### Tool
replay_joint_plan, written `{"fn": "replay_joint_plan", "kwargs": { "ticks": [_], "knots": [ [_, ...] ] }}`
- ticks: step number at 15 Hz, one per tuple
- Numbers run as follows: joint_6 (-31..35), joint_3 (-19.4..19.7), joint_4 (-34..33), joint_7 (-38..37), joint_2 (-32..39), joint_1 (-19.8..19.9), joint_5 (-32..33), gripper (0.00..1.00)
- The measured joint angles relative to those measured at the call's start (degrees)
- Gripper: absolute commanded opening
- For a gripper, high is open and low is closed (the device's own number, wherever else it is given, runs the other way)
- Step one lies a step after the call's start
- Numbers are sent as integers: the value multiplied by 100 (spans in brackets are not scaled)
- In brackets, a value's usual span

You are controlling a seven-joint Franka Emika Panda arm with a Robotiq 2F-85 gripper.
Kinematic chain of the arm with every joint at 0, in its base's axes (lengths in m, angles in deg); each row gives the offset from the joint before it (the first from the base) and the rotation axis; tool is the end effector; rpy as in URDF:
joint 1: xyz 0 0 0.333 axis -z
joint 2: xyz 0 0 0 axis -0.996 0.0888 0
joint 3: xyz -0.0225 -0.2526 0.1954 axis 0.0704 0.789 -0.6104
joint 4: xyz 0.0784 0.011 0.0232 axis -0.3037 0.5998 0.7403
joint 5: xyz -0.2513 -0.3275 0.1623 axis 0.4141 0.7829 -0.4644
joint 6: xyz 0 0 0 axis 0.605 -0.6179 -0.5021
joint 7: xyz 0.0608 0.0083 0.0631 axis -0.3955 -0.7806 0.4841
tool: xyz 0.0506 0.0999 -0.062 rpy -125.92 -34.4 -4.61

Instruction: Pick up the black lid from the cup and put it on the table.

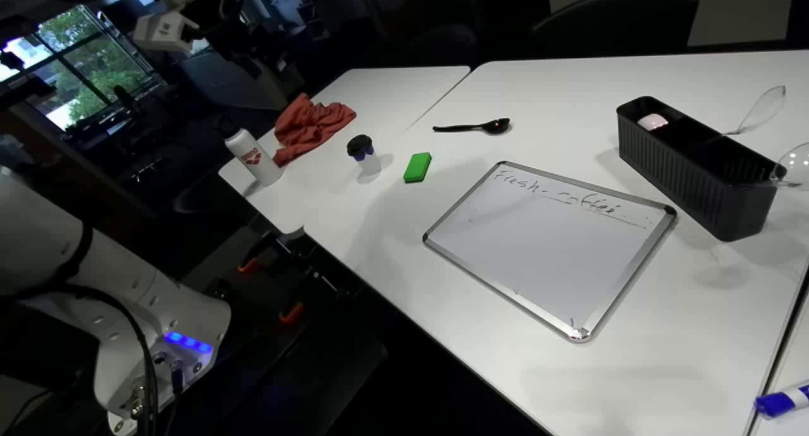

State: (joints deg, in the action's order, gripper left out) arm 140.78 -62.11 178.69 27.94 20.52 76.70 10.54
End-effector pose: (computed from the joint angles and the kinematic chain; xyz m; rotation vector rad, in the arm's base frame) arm 0.4206 0.0179 0.3599 -2.9216 -0.1789 -0.3743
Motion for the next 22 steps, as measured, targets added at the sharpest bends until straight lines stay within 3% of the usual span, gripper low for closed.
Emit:
{"fn": "replay_joint_plan", "kwargs": {
  "ticks": [9, 17, 22],
  "knots": [
    [3, -132, -169, -13, 305, -41, 0, 100],
    [488, -878, -1739, -837, 2940, -134, 59, 100],
    [1126, -1099, -2803, -1643, 4796, -152, 822, 100]
  ]
}}
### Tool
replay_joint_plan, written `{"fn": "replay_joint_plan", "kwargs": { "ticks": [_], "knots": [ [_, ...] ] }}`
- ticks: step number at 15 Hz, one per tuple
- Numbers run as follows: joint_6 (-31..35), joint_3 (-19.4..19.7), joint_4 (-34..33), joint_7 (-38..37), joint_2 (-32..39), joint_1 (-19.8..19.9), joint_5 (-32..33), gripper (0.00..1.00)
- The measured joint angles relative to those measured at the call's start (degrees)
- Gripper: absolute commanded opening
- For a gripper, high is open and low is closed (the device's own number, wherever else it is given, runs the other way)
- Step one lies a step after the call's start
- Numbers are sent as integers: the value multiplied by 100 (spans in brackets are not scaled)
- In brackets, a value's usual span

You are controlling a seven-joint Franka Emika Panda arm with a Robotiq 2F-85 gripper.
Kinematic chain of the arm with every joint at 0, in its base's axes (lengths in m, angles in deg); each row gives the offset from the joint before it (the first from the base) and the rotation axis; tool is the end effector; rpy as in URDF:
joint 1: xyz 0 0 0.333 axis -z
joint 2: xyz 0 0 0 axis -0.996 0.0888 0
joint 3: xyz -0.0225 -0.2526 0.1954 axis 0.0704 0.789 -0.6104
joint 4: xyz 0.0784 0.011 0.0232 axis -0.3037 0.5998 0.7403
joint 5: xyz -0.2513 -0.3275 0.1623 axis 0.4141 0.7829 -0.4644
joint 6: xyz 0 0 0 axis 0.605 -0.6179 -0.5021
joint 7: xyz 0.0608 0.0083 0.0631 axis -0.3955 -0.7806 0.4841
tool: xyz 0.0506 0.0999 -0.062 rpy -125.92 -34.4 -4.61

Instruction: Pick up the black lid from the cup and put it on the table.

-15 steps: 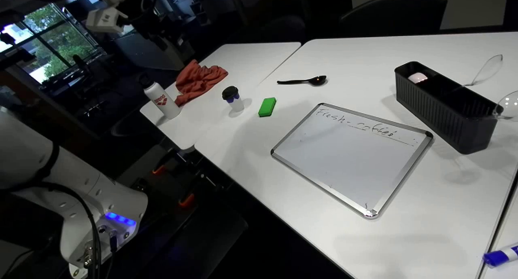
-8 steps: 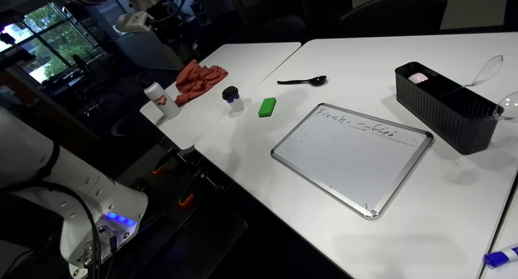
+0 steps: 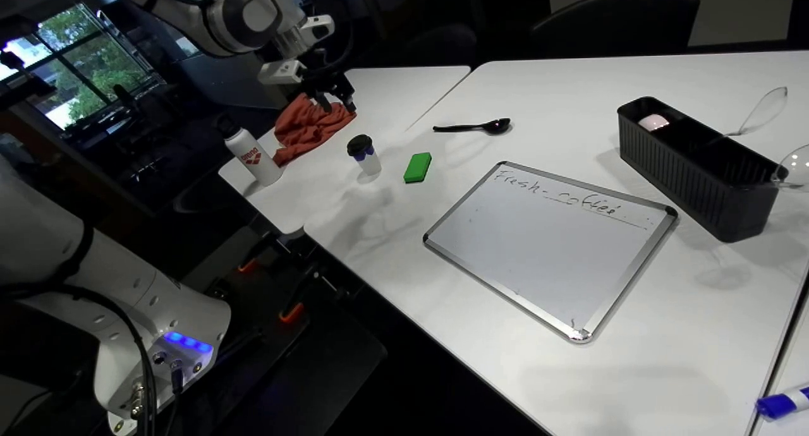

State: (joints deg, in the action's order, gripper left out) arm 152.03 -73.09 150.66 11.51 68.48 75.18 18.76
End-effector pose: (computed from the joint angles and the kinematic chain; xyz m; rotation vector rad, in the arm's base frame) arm 0.5671 0.1382 0.1877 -3.0692 -0.1959 -0.1280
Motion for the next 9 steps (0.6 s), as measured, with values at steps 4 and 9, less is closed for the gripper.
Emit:
{"fn": "replay_joint_plan", "kwargs": {
  "ticks": [4, 9],
  "knots": [
    [62, 5, -731, -163, 1104, -101, 466, 100],
    [65, -1, -1081, -163, 1525, -274, 551, 100]
  ]
}}
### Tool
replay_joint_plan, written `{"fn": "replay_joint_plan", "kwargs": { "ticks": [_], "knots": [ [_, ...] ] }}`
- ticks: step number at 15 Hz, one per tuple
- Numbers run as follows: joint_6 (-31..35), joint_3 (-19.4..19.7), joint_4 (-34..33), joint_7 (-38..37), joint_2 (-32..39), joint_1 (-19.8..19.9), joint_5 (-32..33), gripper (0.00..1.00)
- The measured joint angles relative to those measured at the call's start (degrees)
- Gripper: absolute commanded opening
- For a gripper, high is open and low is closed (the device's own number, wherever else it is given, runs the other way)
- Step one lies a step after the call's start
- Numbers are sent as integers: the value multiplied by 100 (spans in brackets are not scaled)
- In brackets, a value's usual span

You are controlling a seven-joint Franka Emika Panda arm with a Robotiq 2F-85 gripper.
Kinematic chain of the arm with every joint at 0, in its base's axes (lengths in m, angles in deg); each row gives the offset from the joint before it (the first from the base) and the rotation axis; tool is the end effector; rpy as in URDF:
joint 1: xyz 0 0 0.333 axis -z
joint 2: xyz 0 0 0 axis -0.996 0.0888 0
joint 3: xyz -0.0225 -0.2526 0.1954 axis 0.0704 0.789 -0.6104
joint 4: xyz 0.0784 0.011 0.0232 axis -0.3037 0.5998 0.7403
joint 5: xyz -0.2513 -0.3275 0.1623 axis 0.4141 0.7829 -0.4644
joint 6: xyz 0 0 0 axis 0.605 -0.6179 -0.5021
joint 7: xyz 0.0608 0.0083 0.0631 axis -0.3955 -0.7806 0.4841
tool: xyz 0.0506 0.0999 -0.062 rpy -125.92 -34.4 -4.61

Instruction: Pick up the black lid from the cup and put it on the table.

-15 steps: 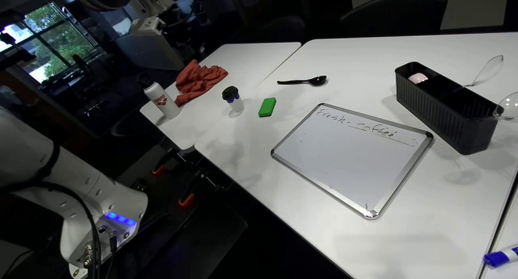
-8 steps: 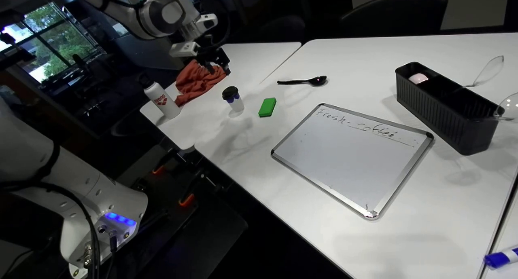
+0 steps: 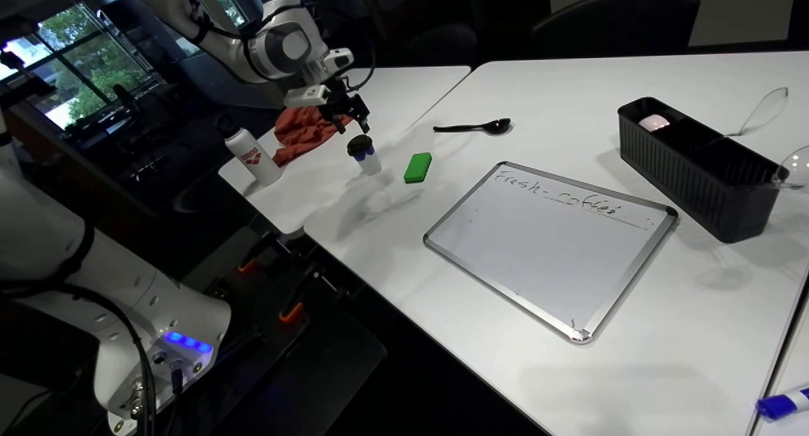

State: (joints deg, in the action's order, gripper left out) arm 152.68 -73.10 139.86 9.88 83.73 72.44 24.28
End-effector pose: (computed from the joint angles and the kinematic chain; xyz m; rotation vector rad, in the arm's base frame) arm 0.5937 0.1774 0.1040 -3.1000 -0.3465 -0.0361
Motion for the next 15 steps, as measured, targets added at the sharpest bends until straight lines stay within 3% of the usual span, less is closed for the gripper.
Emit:
{"fn": "replay_joint_plan", "kwargs": {
  "ticks": [8, 15],
  "knots": [
    [188, 16, -2, -44, 9, -181, 48, 100],
    [531, 279, 194, -966, 9, -722, 255, 100]
  ]
}}
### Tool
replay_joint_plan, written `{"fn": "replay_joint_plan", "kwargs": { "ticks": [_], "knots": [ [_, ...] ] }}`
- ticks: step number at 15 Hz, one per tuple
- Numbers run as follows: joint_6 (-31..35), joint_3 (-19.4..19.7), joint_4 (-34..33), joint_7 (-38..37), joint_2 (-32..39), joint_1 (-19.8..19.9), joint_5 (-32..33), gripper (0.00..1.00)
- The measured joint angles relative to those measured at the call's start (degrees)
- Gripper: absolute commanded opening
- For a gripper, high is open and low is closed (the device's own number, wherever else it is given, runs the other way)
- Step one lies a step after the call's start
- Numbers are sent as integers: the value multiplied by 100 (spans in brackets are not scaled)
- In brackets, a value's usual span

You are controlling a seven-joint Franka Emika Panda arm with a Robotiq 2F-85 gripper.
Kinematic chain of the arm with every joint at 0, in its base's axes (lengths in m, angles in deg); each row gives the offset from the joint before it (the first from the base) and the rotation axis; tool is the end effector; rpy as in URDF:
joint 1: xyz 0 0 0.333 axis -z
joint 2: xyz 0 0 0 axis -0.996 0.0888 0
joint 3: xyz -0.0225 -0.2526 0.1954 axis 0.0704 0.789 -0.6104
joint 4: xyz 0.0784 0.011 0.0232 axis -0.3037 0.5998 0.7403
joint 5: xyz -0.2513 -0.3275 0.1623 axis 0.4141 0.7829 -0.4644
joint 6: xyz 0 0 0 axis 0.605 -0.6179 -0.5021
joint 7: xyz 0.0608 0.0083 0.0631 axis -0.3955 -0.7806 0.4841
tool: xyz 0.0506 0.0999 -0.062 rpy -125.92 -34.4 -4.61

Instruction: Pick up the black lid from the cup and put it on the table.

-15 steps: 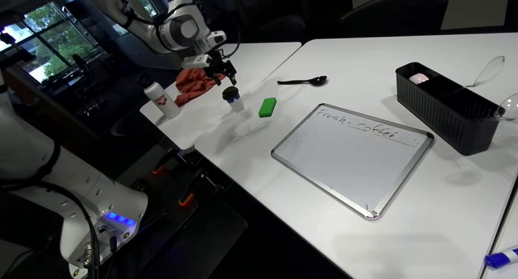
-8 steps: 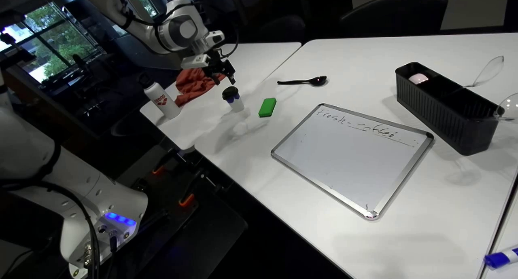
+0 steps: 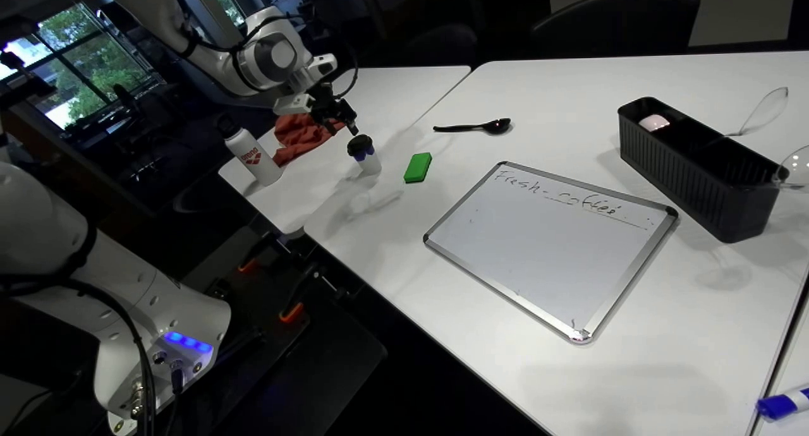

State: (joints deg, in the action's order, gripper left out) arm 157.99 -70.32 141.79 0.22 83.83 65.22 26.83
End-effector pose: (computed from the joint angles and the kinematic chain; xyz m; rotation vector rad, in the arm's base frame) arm 0.5734 0.2216 0.0981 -3.1248 -0.2816 -0.1357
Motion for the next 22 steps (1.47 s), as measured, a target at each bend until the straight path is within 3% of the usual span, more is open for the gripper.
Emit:
{"fn": "replay_joint_plan", "kwargs": {
  "ticks": [6, 22],
  "knots": [
    [254, 527, 158, -738, 0, -404, 224, 100],
    [257, 432, 161, -685, 103, -182, 219, 100]
  ]
}}
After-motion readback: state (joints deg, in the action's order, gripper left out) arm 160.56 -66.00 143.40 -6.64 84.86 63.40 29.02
